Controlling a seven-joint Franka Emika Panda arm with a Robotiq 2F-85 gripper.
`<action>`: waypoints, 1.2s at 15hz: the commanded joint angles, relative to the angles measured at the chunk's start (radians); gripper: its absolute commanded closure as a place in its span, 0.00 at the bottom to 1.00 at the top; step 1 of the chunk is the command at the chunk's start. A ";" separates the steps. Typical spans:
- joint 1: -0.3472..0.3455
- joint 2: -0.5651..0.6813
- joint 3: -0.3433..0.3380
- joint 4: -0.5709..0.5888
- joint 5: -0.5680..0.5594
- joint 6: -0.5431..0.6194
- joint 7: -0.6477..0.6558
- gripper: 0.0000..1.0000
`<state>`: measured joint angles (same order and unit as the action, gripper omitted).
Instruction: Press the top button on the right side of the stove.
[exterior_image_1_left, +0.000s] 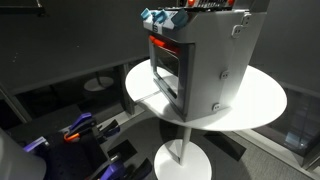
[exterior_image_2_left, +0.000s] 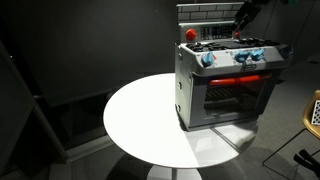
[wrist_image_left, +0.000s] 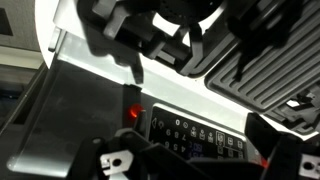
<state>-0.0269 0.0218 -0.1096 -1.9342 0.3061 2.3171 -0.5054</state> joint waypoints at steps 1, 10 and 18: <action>-0.023 0.035 0.018 0.051 0.022 0.005 -0.036 0.00; -0.036 0.061 0.025 0.085 0.016 0.006 -0.038 0.00; -0.041 0.017 0.026 0.056 -0.003 -0.044 -0.010 0.00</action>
<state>-0.0439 0.0548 -0.0944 -1.8908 0.3061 2.3122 -0.5119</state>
